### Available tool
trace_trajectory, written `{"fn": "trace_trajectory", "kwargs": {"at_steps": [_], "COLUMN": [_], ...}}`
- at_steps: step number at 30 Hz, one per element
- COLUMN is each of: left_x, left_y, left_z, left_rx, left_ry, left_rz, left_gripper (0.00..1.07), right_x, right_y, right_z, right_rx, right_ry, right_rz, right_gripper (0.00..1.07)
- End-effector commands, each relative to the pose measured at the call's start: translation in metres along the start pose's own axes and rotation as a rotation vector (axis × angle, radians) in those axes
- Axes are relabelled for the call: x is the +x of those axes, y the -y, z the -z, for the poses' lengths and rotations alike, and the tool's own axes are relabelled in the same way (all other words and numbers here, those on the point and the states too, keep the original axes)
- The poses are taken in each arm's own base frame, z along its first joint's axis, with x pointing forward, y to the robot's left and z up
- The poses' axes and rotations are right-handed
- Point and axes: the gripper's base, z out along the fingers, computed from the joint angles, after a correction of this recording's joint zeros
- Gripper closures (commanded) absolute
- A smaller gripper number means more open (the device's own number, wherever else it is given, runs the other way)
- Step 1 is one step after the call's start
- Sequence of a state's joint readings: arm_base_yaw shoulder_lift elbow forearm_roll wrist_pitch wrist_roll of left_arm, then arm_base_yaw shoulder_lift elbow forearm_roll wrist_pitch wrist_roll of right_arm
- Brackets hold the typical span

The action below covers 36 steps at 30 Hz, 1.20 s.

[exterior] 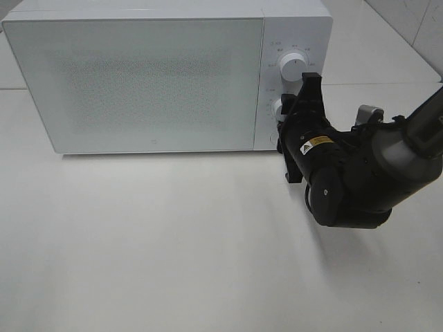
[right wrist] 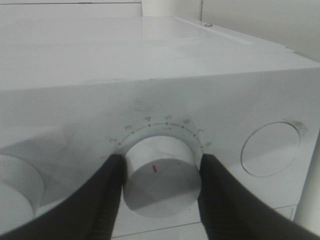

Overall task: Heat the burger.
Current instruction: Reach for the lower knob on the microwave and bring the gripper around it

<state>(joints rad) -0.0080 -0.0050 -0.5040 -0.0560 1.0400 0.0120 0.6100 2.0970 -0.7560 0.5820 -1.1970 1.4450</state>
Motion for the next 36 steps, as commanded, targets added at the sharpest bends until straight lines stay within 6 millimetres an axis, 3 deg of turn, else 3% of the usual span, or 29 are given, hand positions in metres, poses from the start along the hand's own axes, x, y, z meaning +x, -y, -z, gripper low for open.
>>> {"fn": "trace_trajectory", "kwargs": {"at_steps": [1, 15, 21, 26, 36], "left_x": [0.002, 0.002, 0.002, 0.002, 0.002], "left_y": [0.001, 0.001, 0.001, 0.001, 0.001], "left_z": [0.002, 0.002, 0.002, 0.002, 0.002], "left_rx": [0.004, 0.004, 0.004, 0.004, 0.004], "left_ry": [0.025, 0.025, 0.025, 0.025, 0.025], "left_rz": [0.005, 0.005, 0.005, 0.005, 0.005], "left_gripper": [0.09, 0.09, 0.09, 0.09, 0.09], "right_x": [0.027, 0.024, 0.021, 0.015, 0.001], "right_y": [-0.025, -0.024, -0.024, -0.024, -0.021], "right_z": [-0.001, -0.001, -0.002, -0.003, -0.003], "right_rx": [-0.189, -0.186, -0.183, -0.179, -0.138], "right_ry": [-0.196, -0.164, -0.130, -0.068, 0.096], "right_rz": [0.037, 0.028, 0.018, -0.009, 0.031], "right_gripper": [1.07, 1.05, 0.91, 0.70, 0.50]}}
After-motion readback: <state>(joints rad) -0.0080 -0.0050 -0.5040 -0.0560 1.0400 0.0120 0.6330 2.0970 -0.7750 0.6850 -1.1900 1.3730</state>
